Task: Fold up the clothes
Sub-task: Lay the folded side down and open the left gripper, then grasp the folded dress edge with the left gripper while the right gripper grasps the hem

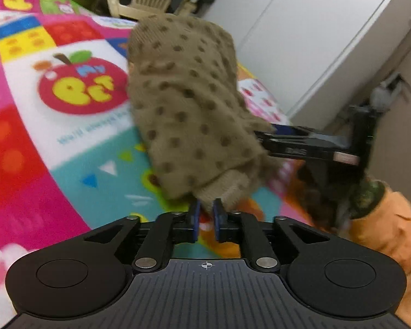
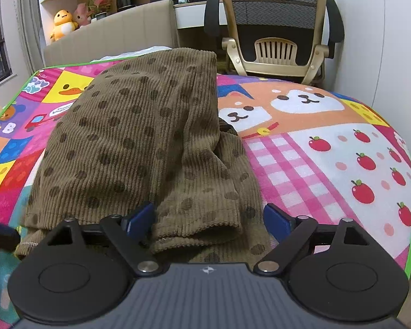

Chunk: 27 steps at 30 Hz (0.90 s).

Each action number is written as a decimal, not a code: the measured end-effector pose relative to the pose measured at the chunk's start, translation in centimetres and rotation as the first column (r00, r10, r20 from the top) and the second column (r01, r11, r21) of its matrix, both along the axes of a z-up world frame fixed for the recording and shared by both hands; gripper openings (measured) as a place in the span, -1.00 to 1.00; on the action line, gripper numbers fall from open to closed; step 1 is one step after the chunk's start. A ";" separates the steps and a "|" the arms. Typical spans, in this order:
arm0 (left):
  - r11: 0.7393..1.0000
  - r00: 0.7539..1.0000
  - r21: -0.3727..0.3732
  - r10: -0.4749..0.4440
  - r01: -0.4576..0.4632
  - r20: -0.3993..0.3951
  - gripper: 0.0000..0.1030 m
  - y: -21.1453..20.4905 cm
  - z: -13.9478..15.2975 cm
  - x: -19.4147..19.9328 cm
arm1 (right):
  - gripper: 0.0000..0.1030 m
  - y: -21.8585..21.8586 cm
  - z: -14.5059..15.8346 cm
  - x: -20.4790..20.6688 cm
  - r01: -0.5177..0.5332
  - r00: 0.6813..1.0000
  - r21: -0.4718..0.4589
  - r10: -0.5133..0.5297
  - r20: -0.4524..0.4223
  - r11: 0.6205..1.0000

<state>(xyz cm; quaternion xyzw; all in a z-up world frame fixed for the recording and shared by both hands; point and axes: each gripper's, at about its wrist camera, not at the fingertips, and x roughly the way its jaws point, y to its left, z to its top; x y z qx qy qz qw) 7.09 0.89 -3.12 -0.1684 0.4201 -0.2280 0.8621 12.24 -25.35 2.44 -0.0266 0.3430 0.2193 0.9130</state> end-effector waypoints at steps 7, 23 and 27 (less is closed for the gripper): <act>0.996 0.982 0.016 0.081 -0.085 0.168 0.14 1.3 3.8 2.1 | 0.70 0.0 2.8 0.0 -0.035 0.998 0.000 0.035 0.056 0.999; 0.997 0.978 0.023 0.067 -0.073 0.197 -0.28 -1.3 5.4 15.0 | 0.71 -0.7 8.9 5.7 -0.026 0.970 0.082 0.006 0.242 0.996; 0.985 0.976 0.165 0.016 -0.053 0.218 -0.27 -3.9 4.5 16.1 | 0.71 0.1 8.1 7.4 0.036 0.963 -0.025 -0.028 0.269 0.999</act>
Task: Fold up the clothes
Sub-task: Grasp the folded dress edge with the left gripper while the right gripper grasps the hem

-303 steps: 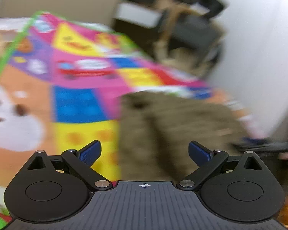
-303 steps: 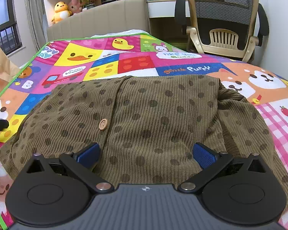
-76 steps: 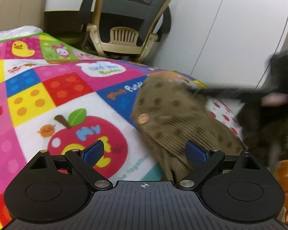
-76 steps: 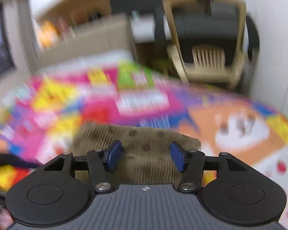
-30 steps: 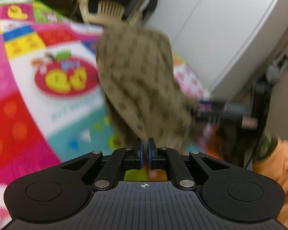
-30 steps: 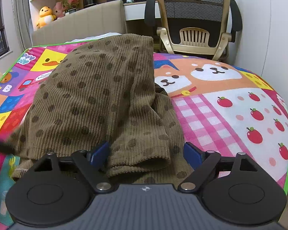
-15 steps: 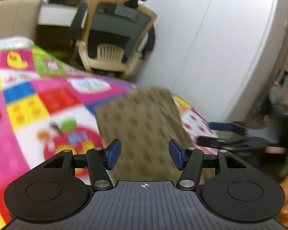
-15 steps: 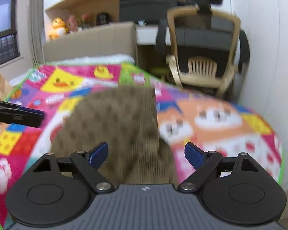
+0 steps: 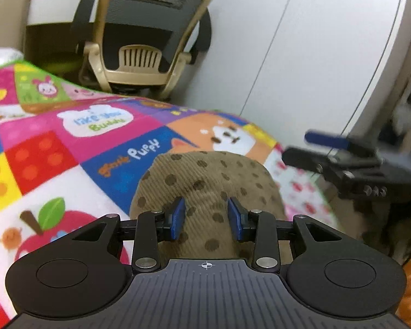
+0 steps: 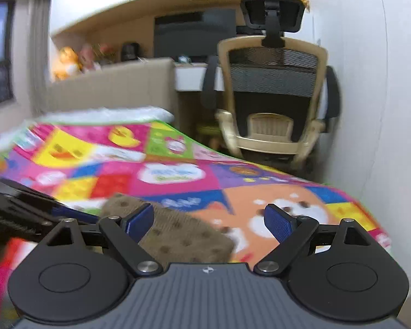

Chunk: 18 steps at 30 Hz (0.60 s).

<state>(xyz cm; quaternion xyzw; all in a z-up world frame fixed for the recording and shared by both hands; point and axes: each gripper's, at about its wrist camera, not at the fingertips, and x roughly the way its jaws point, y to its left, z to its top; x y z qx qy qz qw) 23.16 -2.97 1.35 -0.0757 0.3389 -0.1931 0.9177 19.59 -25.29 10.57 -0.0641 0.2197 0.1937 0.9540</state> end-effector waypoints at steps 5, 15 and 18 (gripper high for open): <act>0.999 1.000 0.051 -0.014 0.014 0.006 -0.27 -0.5 0.0 -0.8 | 0.72 0.2 -5.0 4.9 0.073 0.982 -0.087 -0.087 -0.170 0.993; 0.998 1.000 0.050 -0.025 0.025 0.011 -0.25 -0.1 -0.3 -0.1 | 0.57 -3.2 -3.5 -2.9 -0.081 0.969 0.161 0.116 -0.218 0.984; 0.999 1.000 0.045 -0.022 0.021 0.016 -0.24 -0.1 -0.3 -0.2 | 0.47 -1.9 -4.1 -5.0 -0.131 0.955 0.118 0.157 -0.251 0.984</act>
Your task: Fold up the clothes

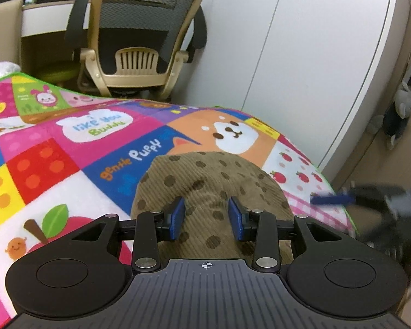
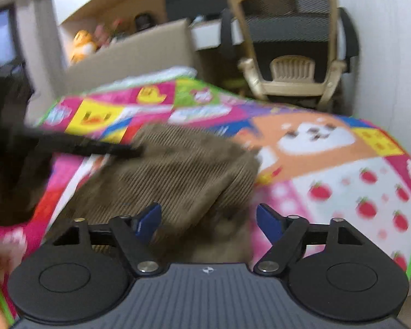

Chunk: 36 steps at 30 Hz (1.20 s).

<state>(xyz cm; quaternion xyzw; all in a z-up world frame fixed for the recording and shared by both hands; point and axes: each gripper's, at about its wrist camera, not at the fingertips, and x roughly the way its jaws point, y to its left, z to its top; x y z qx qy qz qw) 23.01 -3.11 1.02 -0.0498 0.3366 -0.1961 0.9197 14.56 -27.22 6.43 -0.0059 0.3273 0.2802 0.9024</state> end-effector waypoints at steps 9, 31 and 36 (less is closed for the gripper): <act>0.999 1.000 -0.024 0.023 -0.023 -0.010 -0.22 0.9 0.6 -0.4 | -1.00 2.4 0.9 -2.0 0.002 0.998 -0.032 0.001 0.067 0.999; 0.997 0.999 -0.070 0.042 -0.044 -0.034 0.05 2.4 0.0 -0.8 | -0.61 0.3 -2.5 -3.0 0.070 0.998 -0.022 -0.070 0.000 0.997; 0.988 0.999 -0.147 0.048 -0.051 -0.023 0.16 3.5 1.1 -0.8 | -0.88 -0.6 1.6 -4.8 0.088 0.988 0.043 -0.092 0.127 0.995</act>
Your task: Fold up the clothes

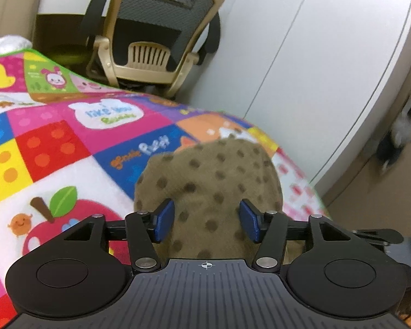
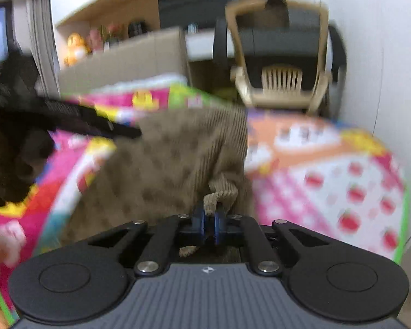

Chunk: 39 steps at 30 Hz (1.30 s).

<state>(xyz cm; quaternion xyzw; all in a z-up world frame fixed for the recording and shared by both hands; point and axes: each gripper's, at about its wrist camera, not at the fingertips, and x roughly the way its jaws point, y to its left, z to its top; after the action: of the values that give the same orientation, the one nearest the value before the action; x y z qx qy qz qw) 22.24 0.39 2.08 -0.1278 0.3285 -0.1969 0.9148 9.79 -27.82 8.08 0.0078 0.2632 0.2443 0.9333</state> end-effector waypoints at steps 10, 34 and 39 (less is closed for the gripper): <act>0.998 1.000 -0.053 -0.026 0.027 0.016 0.35 -0.8 -0.8 0.5 | -0.88 -3.4 -3.2 -2.5 0.092 0.979 0.029 -0.085 -0.185 0.995; 0.998 0.994 0.016 -0.055 0.057 -0.092 0.86 1.1 -2.8 -1.3 | 0.30 4.1 -2.1 11.3 -0.018 0.994 -0.136 0.003 -0.107 0.990; 0.987 0.976 -0.141 -0.104 0.077 -0.191 0.68 1.6 -4.9 0.2 | 0.55 1.7 -3.7 8.5 -0.034 0.972 -0.119 0.005 -0.234 0.992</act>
<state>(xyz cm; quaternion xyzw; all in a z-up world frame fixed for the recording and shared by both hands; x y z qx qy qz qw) 22.48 1.98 -2.77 -0.1920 0.4093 -0.2461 0.8573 18.27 -26.11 4.37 -0.0233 0.3857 0.2341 0.8921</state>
